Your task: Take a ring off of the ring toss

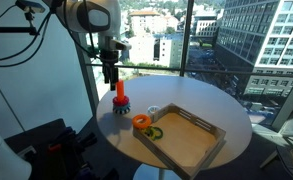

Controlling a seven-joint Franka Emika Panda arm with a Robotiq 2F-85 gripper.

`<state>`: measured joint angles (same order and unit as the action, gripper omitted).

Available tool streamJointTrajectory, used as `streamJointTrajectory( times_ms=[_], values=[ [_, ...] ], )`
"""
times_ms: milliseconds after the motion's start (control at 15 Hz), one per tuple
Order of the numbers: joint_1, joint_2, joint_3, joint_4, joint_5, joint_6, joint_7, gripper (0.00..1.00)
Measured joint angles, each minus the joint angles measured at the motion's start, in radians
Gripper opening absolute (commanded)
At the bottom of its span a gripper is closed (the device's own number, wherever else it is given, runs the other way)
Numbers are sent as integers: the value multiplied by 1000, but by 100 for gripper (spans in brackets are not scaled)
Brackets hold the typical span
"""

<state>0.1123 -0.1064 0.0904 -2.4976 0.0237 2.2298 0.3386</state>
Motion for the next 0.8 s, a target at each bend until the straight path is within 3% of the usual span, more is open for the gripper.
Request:
streamJointTrajectory(
  times_ms=[467,800],
  values=[
    [1,-132,19,-2,0,-3,0,100],
    [1,-129,20,-4,0,-2,0,100]
  ],
)
